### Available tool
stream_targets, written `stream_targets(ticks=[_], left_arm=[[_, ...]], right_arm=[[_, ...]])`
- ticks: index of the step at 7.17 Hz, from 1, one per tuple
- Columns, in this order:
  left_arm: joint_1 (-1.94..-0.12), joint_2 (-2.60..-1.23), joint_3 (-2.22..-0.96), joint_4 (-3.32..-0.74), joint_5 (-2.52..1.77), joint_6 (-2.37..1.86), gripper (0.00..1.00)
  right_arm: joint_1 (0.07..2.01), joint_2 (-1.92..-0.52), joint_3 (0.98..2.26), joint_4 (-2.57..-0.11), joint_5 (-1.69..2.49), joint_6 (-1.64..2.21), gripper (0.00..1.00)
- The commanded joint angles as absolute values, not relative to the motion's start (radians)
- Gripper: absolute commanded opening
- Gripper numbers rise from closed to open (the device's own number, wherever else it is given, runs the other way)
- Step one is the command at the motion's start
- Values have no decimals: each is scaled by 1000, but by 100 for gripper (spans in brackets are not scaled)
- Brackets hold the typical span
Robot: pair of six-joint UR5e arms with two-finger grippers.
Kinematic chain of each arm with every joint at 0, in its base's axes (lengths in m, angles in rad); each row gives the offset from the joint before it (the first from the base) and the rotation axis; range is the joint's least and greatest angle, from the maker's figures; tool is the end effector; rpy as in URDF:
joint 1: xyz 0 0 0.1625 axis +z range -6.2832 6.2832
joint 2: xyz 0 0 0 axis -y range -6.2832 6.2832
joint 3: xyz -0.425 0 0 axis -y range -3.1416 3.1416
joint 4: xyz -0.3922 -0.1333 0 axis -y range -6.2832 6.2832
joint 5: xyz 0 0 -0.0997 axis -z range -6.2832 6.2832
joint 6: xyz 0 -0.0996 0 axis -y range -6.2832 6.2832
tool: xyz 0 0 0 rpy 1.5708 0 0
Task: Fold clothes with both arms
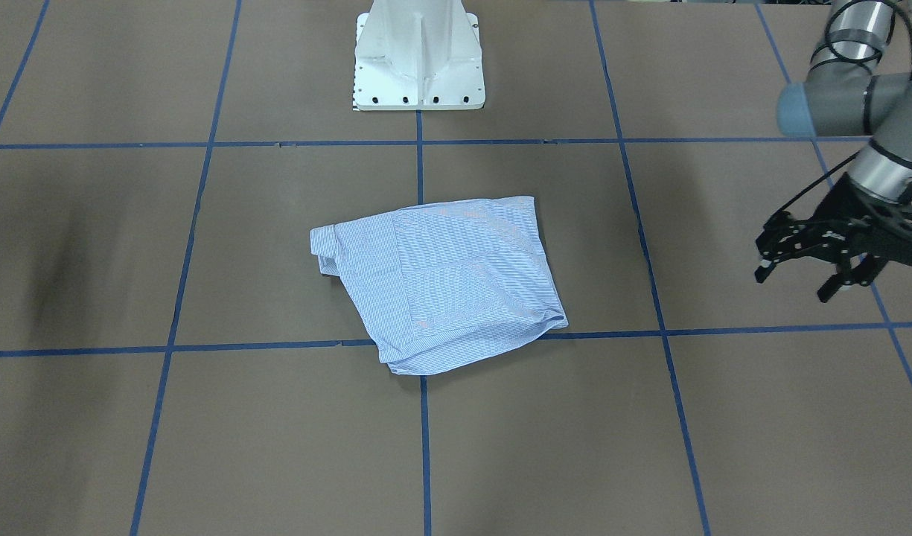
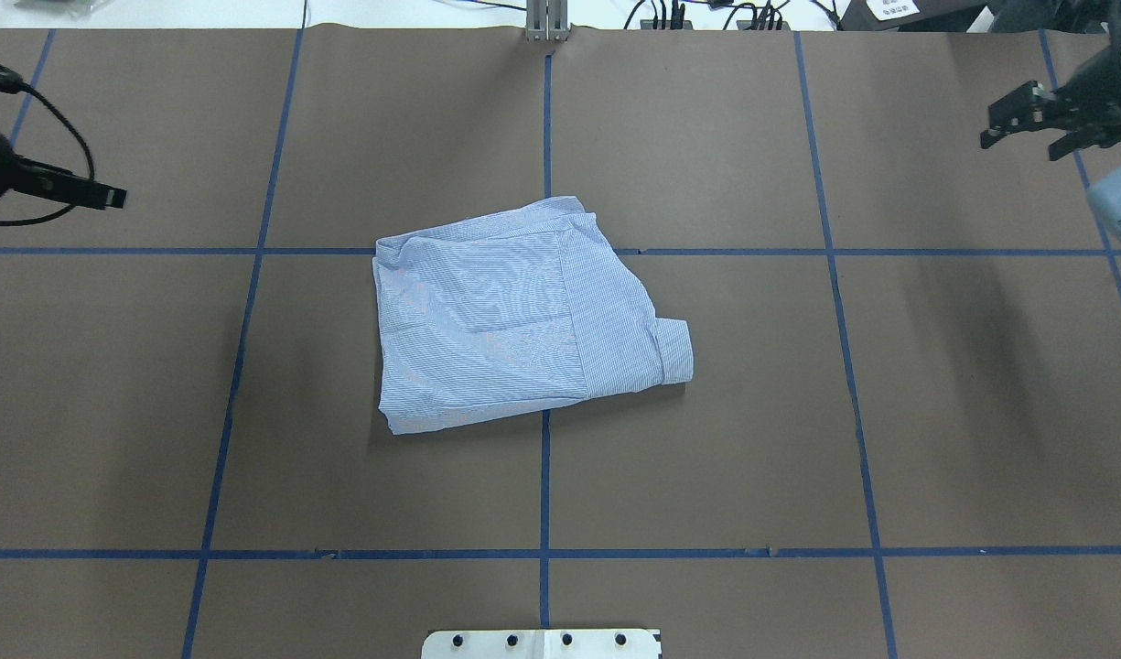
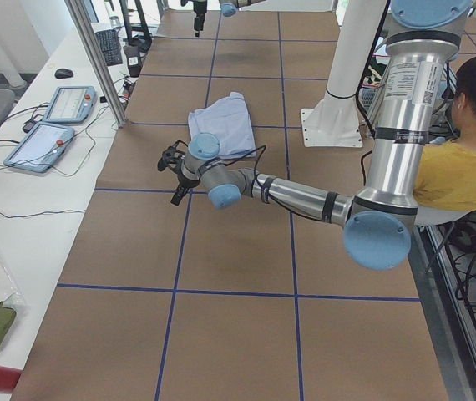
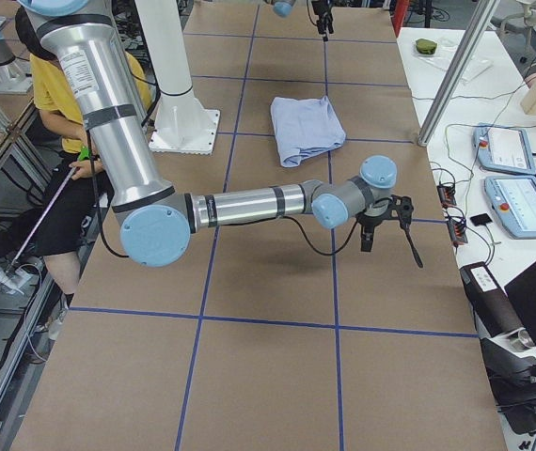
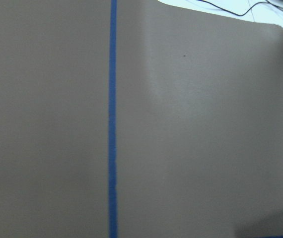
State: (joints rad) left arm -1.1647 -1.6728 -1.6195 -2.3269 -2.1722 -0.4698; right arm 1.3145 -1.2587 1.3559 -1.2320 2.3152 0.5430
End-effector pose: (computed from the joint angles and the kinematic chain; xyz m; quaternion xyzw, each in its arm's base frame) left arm 0.1494 -0.5422 0.4985 0.2660 0.4186 0.1023 0.8623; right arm -0.0991 -0.6379 0.5532 0.0474 -0.4055 0.0521 0.9114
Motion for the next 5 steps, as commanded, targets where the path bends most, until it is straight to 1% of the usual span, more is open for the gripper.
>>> stream_targets(ticks=[1,2,3,4,5], left_arm=[[-1360,-1632,-1531,-2309,-2317,-138,100],[-1424,-1632,-1485,-2265,-2336,-21,100],[-1484,-1635,-1474,-2164,-2338,86,100],[-1517,-1641,-1482,-2099,-2341,97,100],[-1522,-1640,-1482,-2102,-2348,97,100]], right_arm=[[1454,-1286,1353,-1488,2313,43,100],[1485,-1282,1353,-1535,2319,-6,100],[1494,-1288,1353,-1537,2327,-6,100],[1494,-1293,1353,-1536,2322,-5,100],[1493,-1307,1350,-1529,2318,-2,100]])
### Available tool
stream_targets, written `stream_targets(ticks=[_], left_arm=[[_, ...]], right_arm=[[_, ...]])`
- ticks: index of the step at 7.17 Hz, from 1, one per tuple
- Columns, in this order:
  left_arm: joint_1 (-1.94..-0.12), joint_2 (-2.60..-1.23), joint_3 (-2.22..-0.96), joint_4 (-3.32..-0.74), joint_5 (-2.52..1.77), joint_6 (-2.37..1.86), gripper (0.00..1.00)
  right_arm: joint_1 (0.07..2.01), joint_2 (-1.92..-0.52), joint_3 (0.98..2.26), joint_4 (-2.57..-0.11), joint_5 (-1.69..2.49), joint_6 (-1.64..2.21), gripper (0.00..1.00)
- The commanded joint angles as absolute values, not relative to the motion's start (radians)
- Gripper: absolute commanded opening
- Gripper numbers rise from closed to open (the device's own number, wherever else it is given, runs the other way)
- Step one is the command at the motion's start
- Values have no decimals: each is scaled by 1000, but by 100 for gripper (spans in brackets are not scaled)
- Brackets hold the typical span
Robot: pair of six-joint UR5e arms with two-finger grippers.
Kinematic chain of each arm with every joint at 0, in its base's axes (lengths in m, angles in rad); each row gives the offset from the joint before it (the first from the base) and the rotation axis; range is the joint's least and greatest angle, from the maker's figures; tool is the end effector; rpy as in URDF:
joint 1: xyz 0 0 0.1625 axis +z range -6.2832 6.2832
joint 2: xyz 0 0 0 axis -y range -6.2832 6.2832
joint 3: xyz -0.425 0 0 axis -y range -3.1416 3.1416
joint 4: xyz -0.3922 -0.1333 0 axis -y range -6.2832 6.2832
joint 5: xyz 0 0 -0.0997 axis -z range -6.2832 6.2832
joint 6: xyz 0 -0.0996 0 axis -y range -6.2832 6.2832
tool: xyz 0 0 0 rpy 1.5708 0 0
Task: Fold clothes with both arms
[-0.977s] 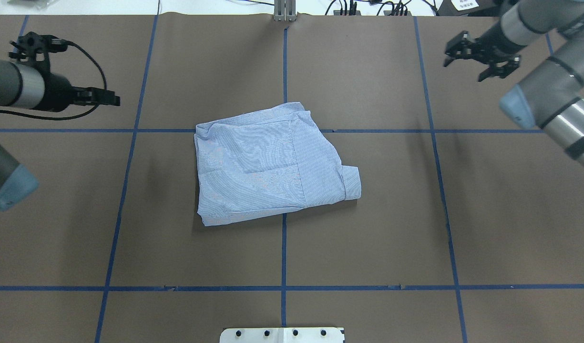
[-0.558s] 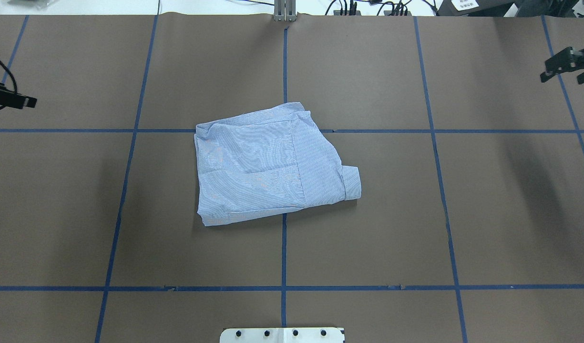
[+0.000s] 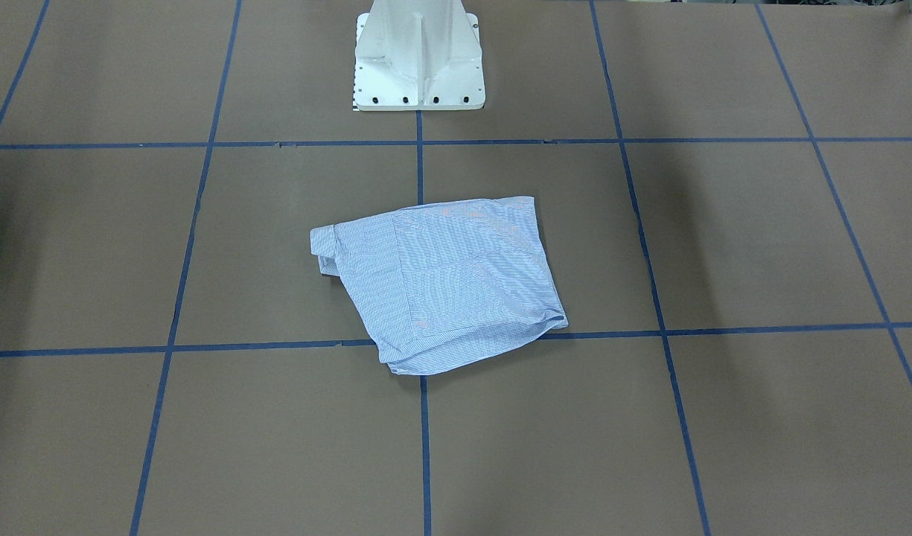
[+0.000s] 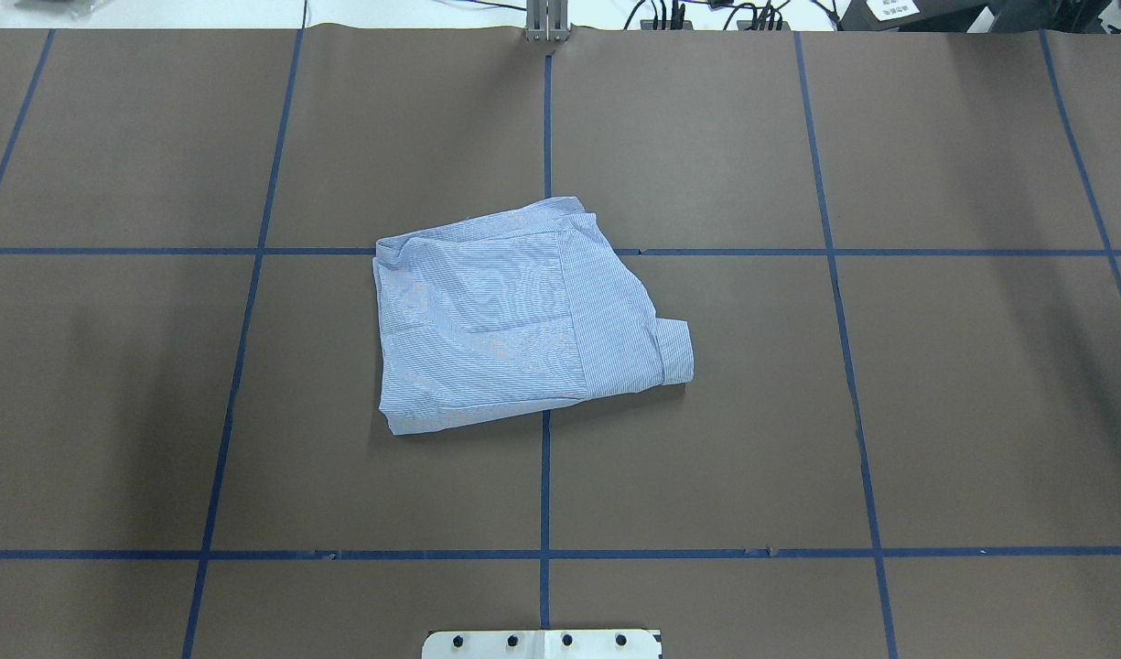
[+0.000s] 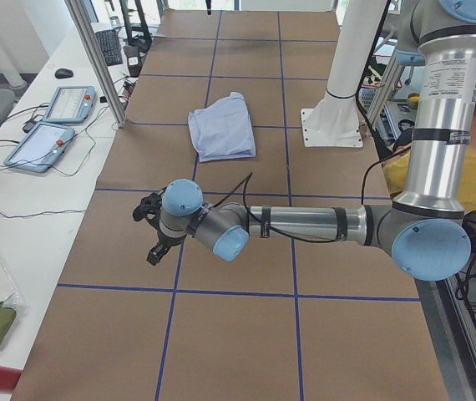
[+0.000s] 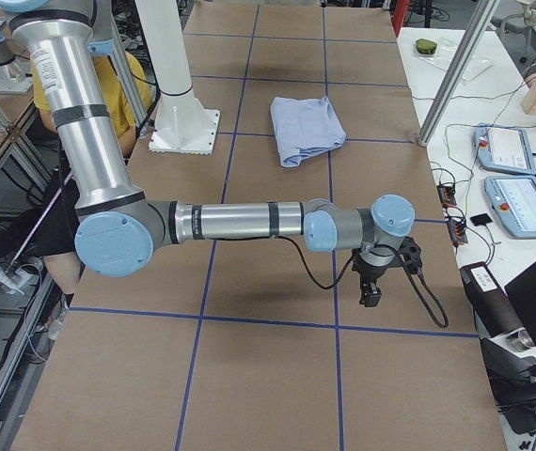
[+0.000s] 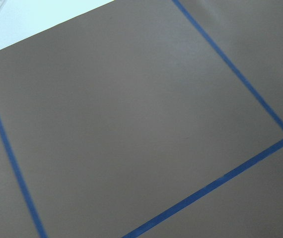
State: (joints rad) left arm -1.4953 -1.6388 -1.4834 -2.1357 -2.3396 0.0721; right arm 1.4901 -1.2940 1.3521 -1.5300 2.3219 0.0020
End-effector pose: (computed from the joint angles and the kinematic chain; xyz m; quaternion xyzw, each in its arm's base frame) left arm -0.0229 -0.5467 0.6036 0.2491 0.3616 0.1666 0.8829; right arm 0.0156 -0.6173 0.6112 0.0308 -0.3679 -0.0547 0.9277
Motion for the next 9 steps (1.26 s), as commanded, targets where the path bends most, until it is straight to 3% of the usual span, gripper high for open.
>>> stream_targets(ticks=[1,9], left_arm=[[-1520,-1647,-1477,-2109,-2370,88,100],[-1522,-1629,-1506,-2188,-2361,72,100]], right_arm=[[1494,-1334,1353,-1522,2322,3,100],[1493,-1402,1370,-1390,2339,11,100]])
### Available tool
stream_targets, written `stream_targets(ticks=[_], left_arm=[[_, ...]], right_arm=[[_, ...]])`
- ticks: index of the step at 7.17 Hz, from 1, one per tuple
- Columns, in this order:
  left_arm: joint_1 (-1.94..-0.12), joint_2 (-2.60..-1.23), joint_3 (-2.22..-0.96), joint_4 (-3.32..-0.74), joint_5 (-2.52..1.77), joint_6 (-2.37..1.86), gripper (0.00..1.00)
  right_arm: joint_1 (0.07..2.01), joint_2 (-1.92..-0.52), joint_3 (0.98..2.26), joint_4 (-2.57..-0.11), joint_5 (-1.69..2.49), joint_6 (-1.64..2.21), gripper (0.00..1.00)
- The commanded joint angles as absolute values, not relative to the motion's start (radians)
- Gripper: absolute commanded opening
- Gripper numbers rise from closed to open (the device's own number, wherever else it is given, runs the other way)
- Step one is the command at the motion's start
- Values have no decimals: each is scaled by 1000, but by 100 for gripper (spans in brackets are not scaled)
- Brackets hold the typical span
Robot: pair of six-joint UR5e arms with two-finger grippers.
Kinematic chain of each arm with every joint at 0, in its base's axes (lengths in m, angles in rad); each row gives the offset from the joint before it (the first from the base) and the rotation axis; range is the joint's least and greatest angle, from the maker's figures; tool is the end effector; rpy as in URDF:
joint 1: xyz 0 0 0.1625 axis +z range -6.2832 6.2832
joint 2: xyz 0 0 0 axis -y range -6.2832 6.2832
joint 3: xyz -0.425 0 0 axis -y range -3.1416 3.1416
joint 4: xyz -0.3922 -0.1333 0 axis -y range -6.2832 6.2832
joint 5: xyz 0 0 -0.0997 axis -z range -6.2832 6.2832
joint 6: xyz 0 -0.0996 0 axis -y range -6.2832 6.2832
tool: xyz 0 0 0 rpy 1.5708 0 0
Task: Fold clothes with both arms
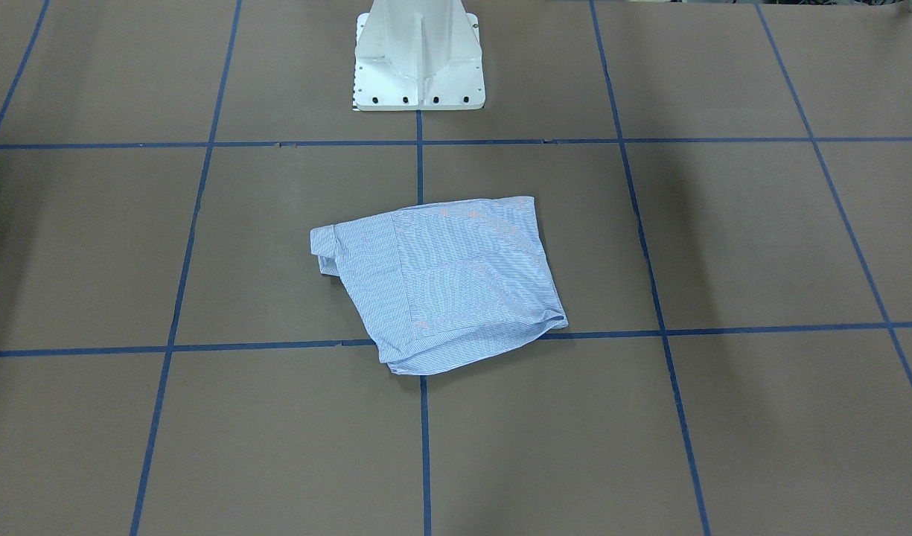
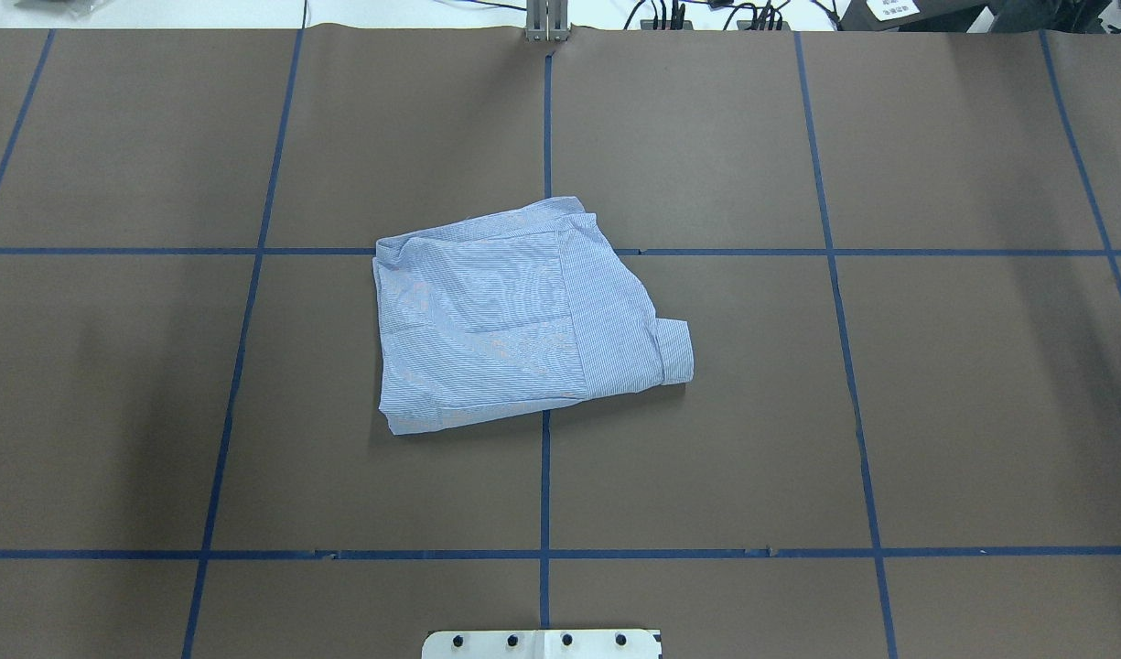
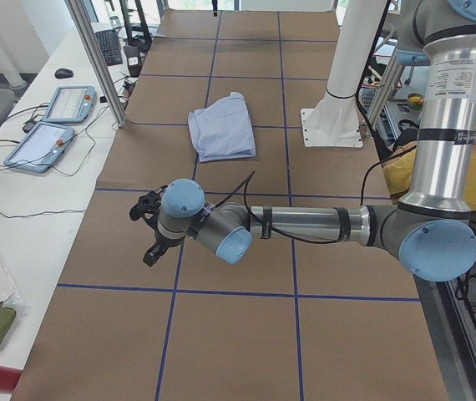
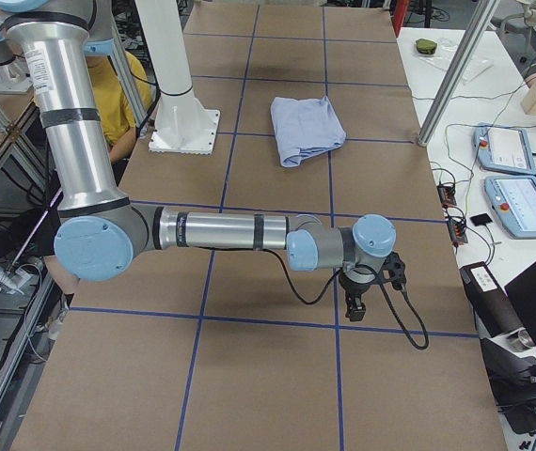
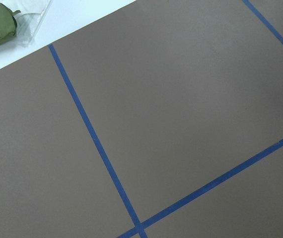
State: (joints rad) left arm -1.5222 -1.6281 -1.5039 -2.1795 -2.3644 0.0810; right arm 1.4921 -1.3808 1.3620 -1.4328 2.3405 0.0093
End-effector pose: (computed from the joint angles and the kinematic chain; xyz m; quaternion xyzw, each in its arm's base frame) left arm -0.0361 -0.5406 0.5920 0.2781 0.3648 0.1709 0.8720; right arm 0.0182 -0.5831 0.6464 0.0387 -0.3768 -0.0544 0.9239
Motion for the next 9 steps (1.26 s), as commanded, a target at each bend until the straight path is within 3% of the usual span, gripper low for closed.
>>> stream_targets(ticks=[1,9], left_arm=[[-1522,-1632,-1505,-2183,-2367,60,100],[-1522,-1620,-1508,-2195,-2368,63,100]], right_arm=[[1493,-1401,1382,-1388,2341,24,100],[1563,-1428,1413,-1382,2487,91,100]])
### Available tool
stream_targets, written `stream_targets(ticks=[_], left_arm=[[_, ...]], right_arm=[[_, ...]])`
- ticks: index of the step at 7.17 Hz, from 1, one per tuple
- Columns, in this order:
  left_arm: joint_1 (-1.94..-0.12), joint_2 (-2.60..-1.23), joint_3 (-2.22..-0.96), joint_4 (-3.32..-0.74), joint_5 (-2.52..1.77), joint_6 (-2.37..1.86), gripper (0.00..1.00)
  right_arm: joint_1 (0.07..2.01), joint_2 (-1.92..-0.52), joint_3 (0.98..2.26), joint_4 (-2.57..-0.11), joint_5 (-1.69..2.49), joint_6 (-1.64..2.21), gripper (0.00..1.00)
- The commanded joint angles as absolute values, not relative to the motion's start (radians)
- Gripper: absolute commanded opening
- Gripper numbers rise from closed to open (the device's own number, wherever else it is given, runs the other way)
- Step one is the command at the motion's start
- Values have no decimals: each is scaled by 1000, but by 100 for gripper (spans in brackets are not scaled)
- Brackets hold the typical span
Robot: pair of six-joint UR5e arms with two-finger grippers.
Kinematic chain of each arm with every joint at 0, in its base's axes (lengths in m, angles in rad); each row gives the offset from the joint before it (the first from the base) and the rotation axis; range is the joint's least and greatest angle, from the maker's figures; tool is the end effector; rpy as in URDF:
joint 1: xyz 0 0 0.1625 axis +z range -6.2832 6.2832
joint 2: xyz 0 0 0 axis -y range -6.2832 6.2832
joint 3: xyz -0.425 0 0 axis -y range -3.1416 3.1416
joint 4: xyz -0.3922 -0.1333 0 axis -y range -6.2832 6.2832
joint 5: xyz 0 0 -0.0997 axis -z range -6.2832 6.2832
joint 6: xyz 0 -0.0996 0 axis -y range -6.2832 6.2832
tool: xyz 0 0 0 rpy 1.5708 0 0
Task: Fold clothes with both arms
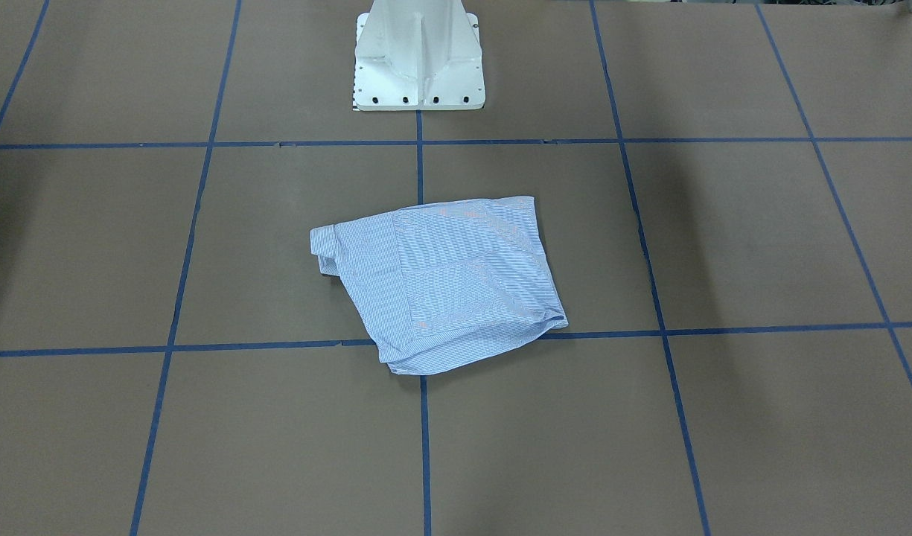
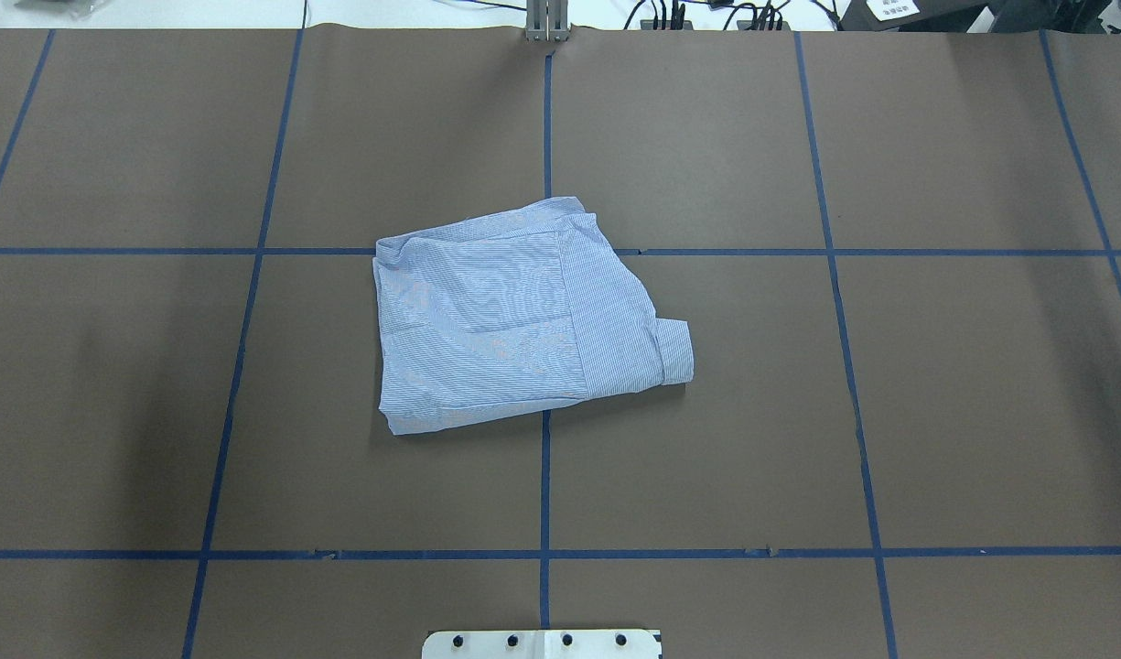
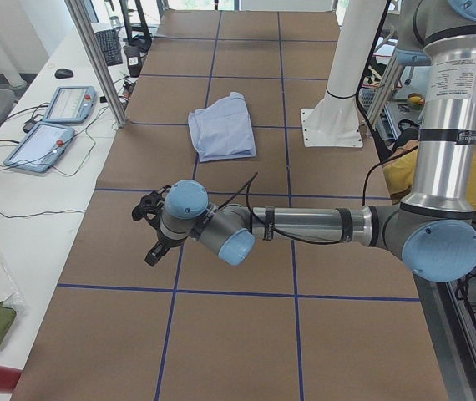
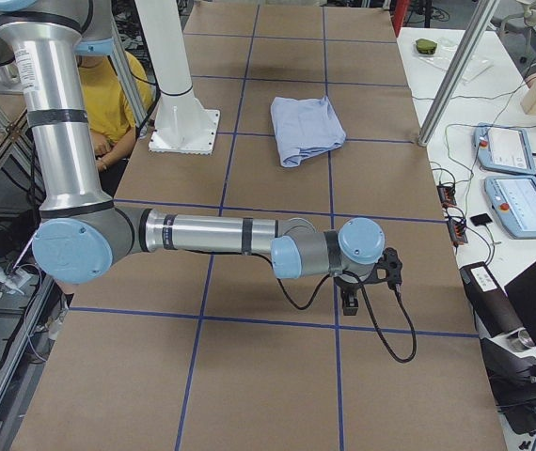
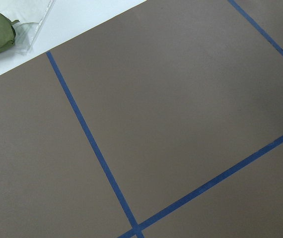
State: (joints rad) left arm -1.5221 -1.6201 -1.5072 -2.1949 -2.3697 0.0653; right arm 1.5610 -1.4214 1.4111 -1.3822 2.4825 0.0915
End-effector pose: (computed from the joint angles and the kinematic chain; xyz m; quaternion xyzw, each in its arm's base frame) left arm -0.0358 -0.5370 0.5924 0.2796 0.3687 0.1666 0.8707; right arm 0.0490 -0.5649 0.6292 0.0576 -0.4420 -0.0026 0.8952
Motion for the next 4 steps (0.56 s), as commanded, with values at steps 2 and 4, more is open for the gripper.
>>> stream_targets(ticks=[2,4], left_arm=[[-1528,-1637,-1506,-2165,-2365,40,100],[-1555,-1640,-1526,-2082,-2368,38,100]], right_arm=[[1563,-1431,1436,-1344,2435,78,100],[1563,-1433,1451,-1354,2392,78,100]])
